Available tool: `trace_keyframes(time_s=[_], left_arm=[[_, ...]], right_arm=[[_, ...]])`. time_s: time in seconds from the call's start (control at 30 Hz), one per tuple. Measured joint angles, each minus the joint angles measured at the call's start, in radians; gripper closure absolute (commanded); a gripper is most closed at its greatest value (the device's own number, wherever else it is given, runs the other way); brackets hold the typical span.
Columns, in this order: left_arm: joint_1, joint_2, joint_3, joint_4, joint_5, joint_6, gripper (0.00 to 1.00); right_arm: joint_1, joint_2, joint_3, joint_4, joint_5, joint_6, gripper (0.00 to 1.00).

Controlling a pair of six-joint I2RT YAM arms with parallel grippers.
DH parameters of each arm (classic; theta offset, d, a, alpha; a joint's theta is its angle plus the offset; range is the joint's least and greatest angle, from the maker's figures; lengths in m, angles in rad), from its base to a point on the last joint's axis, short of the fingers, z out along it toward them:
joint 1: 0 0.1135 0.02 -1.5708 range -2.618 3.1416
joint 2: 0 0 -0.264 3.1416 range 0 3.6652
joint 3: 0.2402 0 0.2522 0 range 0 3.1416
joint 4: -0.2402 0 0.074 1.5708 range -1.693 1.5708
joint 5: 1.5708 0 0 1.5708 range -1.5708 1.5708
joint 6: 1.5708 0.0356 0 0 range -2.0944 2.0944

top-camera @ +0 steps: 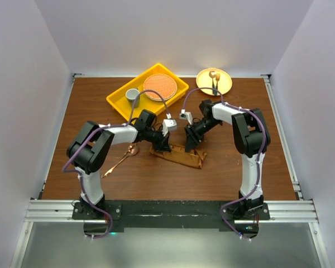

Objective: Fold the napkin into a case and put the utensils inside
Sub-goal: Pick up the smaller rectangle-folded napkin from the center of the board.

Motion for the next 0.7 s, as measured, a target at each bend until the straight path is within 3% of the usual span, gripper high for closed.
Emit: trace_keyframes(time_s=[0.37, 0.7], left_arm=[[0.001, -0.002, -0.011, 0.05, -0.018, -0.081, 1.0], [0.005, 0.014, -0.042, 0.162, -0.02, -0.278, 1.0]], right_arm=[[-0.016, 0.026, 0.003, -0.043, -0.034, 0.006, 0.49], [-0.016, 0.027, 0.003, -0.045, -0.034, 0.023, 0.46]])
